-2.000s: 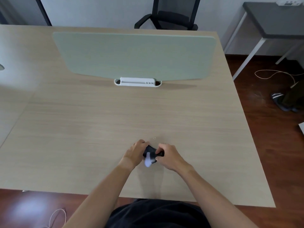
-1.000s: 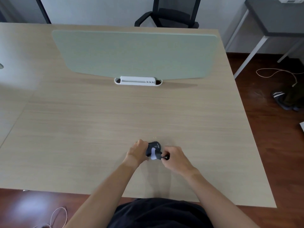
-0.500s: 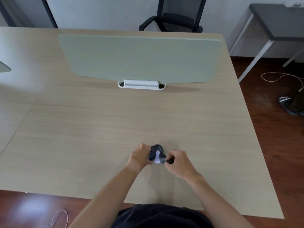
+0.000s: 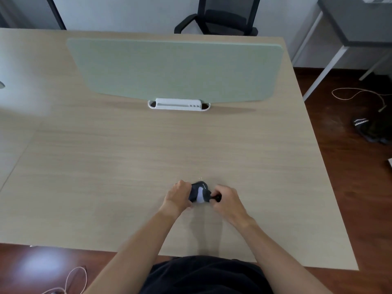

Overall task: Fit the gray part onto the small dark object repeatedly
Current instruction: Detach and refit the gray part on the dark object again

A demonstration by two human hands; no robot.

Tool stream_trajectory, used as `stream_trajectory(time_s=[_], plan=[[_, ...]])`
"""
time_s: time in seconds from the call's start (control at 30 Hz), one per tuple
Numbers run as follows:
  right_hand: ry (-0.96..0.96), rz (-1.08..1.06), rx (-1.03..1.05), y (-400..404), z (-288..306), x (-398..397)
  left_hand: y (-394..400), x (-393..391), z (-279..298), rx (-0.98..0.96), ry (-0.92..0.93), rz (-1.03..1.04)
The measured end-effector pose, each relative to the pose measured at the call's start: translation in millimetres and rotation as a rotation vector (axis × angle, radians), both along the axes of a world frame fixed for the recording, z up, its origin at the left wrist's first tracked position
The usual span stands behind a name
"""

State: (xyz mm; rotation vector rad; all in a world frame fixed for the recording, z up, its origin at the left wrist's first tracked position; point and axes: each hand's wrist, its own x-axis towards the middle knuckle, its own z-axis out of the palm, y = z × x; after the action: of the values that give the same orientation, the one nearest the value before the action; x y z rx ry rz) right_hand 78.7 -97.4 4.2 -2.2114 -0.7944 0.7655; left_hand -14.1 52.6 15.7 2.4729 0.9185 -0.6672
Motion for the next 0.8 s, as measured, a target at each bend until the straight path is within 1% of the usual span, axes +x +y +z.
stream_trajectory(time_s=[0.1, 0.23, 0.27, 0.4, 0.47, 0.57, 0.63, 0.73, 0.8], plan=[[-0.084, -0.076, -0.012, 4, 0, 6, 1, -1, 0, 0.006, 0.013, -0.009], [-0.096, -0.182, -0.005, 1, 4, 14, 1, -1, -1, 0.025, 0.027, -0.021], [-0.083, -0.164, 0.001, 1, 5, 14, 1, -1, 0, 0.022, 0.028, -0.023], [-0.011, 0.026, -0.005, 6, 8, 5, 1, 0, -1, 0.033, 0.009, -0.028], [-0.025, 0.052, -0.014, 10, 7, 2, 1, 0, -2, 0.042, 0.004, -0.032], [-0.11, -0.004, -0.045, 12, 7, 7, 1, 0, 0, 0.052, 0.026, -0.042], [-0.137, -0.09, -0.028, 11, 8, 13, 1, 1, 0, 0.05, 0.034, -0.038], [-0.077, -0.192, 0.029, 10, 12, 21, 1, 0, -1, 0.039, 0.034, -0.034], [-0.01, -0.181, 0.056, 11, 16, 18, 2, 0, -2, 0.043, 0.027, -0.035]])
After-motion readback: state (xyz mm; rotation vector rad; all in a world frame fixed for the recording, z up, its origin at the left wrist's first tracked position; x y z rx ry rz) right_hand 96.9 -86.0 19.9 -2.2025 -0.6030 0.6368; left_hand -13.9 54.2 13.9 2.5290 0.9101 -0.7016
